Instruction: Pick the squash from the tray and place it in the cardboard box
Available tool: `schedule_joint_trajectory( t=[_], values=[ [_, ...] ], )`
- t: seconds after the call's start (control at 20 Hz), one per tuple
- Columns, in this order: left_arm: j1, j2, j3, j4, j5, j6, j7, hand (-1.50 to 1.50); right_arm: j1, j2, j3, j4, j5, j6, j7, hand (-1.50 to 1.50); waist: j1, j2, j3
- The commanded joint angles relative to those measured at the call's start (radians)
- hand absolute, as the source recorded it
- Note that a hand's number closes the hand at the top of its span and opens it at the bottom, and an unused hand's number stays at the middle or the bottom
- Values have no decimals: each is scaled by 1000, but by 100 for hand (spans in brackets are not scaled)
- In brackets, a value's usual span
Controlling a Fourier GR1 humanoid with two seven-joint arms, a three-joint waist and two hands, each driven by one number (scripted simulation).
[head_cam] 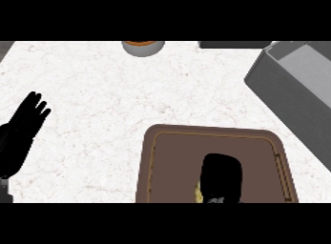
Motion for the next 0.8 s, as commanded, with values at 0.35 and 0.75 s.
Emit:
schedule_joint_trajectory(
  t=[0.35,0.75],
  values=[
    [-38,-12,41,32,1,-37,24,0,-185,-15,-160,179,-32,-70,-144,150,0,7,3],
    [-33,-35,4,-35,-34,2,30,0,-363,-261,-445,382,-205,-223,-753,150,22,15,5]
  ],
)
